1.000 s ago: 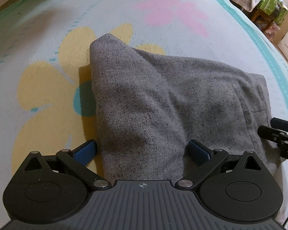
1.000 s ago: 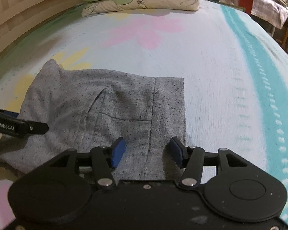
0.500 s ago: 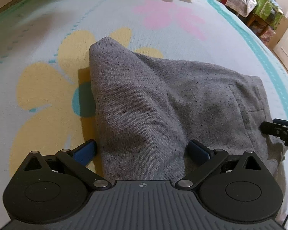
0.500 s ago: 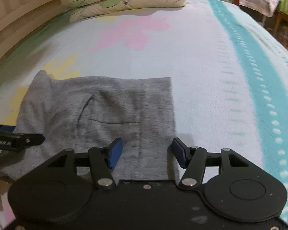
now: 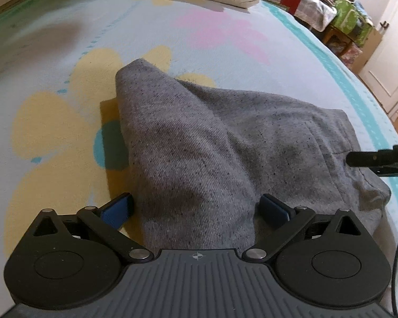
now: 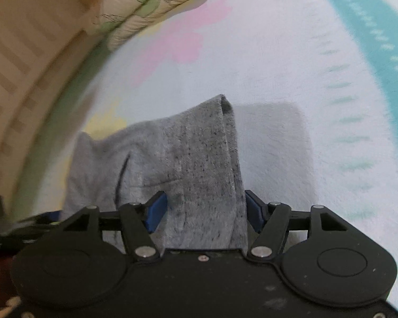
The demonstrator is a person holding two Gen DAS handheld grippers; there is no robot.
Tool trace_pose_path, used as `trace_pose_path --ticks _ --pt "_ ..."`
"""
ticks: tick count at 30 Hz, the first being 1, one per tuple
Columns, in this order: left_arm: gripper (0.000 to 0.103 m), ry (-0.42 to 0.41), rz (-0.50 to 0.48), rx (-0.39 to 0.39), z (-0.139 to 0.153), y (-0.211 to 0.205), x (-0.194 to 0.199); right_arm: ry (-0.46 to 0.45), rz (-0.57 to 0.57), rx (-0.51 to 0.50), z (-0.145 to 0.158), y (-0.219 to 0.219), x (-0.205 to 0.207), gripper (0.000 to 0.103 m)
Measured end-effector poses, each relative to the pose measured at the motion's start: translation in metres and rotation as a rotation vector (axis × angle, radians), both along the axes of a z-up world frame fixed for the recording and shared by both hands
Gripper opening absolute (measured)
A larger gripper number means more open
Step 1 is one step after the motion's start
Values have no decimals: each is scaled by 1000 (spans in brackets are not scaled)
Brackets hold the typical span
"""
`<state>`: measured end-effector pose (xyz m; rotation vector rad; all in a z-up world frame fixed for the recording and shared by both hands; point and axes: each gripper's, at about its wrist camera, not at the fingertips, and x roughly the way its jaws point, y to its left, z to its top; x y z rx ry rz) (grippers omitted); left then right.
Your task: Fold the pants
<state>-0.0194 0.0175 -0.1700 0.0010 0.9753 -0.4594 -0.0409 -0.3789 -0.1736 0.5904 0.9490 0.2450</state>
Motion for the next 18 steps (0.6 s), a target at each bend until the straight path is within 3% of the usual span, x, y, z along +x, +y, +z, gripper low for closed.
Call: trace_pose_path --ticks 4,5,6,7,8,9,10,13,18 --pt "101 -15 -14 -14 0 1 3 -37 63 81 -11 -9 15 67" --pt "96 -21 -13 -15 0 0 3 -49 82 82 -13 -9 18 65" --pt "79 -37 -12 -19 1 1 2 -57 99 83 -15 -8 20 63" --pt "71 -51 -1 -22 3 2 0 -67 115 77 -15 -6 22 50" --pt "55 -53 16 -37 5 4 -1 -69 126 68 -15 -3 23 39" --pt "43 -53 27 -52 7 6 -1 -69 131 74 -16 -3 22 31" --pt "35 -55 33 -66 9 8 -2 -82 126 67 -14 -2 19 29" --pt "24 -73 47 -71 18 11 -8 -123 133 -30 6 11 11 28" --pt "19 -178 68 -32 45 15 -22 -195 187 -128 54 41 9 27"
